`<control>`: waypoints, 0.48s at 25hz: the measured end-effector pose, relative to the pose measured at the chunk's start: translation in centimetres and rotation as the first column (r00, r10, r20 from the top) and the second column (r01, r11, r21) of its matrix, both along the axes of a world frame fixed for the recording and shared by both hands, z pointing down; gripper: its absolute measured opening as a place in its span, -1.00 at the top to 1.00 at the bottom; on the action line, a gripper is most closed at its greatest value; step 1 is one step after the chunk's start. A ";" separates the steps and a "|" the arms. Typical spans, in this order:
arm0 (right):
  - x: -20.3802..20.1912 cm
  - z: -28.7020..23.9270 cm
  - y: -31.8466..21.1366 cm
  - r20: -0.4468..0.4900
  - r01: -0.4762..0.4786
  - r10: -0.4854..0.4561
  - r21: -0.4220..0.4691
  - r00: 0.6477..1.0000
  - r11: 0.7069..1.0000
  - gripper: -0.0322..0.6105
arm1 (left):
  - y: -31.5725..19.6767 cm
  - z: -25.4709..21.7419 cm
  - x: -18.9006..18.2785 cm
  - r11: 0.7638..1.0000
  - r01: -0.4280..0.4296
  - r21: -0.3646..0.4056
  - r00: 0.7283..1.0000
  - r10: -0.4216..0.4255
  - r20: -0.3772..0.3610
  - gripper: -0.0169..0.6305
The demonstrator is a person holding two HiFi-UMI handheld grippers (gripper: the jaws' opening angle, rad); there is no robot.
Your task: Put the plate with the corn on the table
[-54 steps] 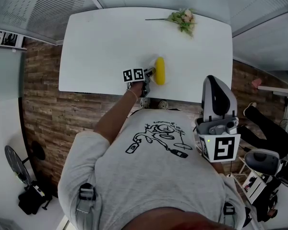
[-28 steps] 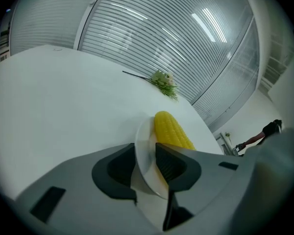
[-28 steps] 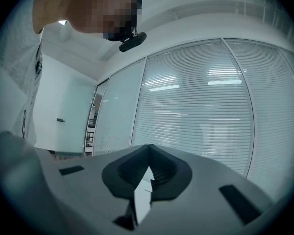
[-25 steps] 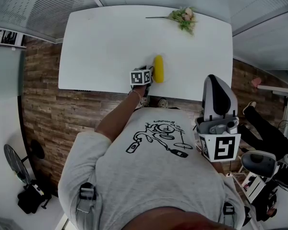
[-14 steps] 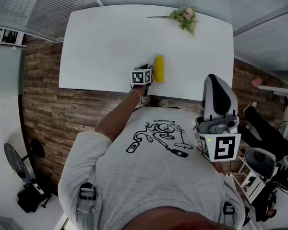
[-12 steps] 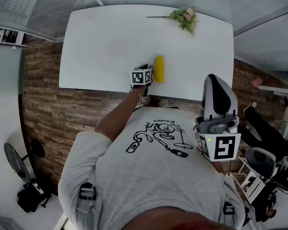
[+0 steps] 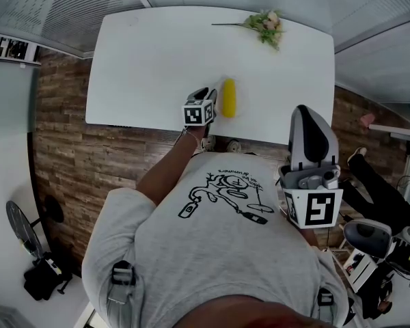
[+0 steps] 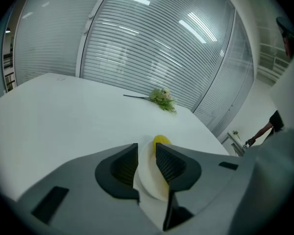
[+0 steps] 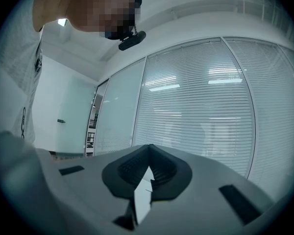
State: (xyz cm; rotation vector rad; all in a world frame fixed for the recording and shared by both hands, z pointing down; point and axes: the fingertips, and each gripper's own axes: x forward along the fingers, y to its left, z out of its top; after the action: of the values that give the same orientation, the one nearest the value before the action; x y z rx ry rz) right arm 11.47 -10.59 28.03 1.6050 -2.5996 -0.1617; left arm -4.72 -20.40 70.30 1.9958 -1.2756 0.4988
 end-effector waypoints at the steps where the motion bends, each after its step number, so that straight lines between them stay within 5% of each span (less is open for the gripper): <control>1: 0.0 0.0 0.0 0.000 0.001 -0.001 0.000 1.000 1.000 0.88 | 0.0 -0.6 -0.1 1.000 0.006 0.015 1.000 -0.006 -0.002 0.56; 12: 0.1 0.2 -0.2 0.008 0.004 -0.004 -0.006 1.000 1.000 0.88 | -0.2 -9.7 -0.1 0.976 0.013 0.216 0.999 -0.004 -0.041 0.61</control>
State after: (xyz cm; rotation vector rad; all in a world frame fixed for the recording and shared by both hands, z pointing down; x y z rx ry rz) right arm 11.53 -10.74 28.19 1.6012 -2.6070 -0.1479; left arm -4.80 -20.62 60.59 2.1669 -1.3619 0.3249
